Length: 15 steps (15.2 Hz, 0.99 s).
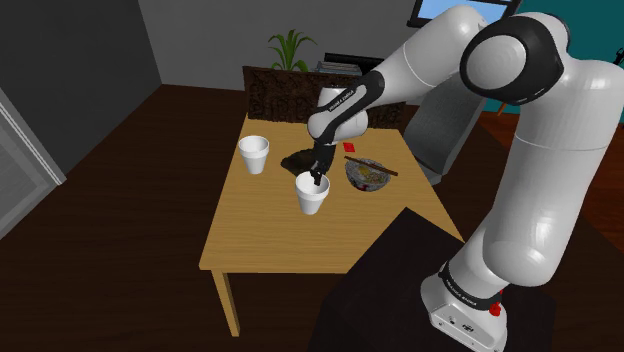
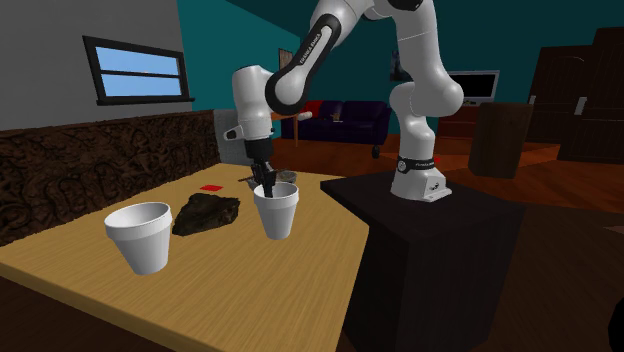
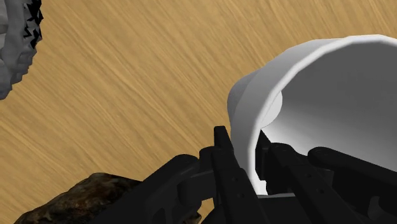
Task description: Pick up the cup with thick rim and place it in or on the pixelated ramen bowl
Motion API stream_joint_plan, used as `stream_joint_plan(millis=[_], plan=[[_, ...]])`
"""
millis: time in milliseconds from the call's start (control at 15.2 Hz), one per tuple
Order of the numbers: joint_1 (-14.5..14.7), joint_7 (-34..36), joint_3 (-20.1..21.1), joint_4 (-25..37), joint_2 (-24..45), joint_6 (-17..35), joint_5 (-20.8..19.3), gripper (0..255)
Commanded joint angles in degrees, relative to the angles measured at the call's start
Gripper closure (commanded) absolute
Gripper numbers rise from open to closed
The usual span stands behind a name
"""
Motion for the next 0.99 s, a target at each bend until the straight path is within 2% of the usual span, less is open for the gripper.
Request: stream_joint_plan(millis=[0, 924], plan=[[0.1, 0.2, -0.1, 0.0, -0.5, -0.7, -0.2, 255], [0.5, 2.6, -0.9, 1.7, -8.4, -10.0, -2.8, 255]])
